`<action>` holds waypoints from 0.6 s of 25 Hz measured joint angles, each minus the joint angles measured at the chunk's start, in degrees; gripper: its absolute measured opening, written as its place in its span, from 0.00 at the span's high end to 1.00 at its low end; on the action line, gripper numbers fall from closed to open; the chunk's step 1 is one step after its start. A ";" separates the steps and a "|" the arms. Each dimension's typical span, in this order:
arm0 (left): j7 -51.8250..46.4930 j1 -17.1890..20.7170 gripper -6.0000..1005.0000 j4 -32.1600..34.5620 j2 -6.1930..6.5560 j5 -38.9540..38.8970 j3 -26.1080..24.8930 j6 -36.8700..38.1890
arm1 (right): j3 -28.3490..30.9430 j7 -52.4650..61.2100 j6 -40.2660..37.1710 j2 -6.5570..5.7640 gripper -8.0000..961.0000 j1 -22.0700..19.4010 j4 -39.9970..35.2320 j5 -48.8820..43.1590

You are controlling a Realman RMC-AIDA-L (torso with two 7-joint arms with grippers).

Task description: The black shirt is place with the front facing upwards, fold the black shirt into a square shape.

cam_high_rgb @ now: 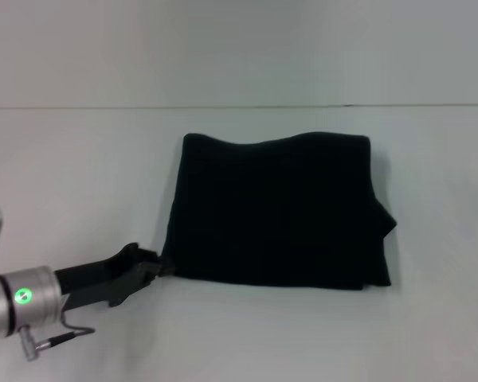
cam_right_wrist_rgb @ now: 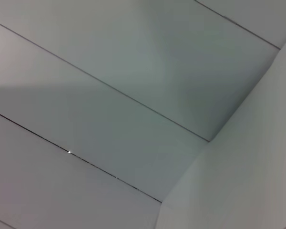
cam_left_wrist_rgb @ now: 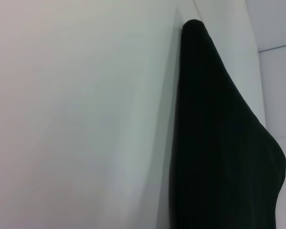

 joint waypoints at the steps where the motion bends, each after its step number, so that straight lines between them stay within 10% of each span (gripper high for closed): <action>1: 0.04 0.54 0.97 0.02 0.25 0.00 -0.41 0.67 | 0.00 0.00 0.02 0.08 0.17 0.09 0.00 0.00; 15: 4.17 0.44 0.97 -2.20 4.21 0.57 -2.93 10.59 | -0.38 -0.05 0.02 0.10 0.17 0.73 -0.01 -0.31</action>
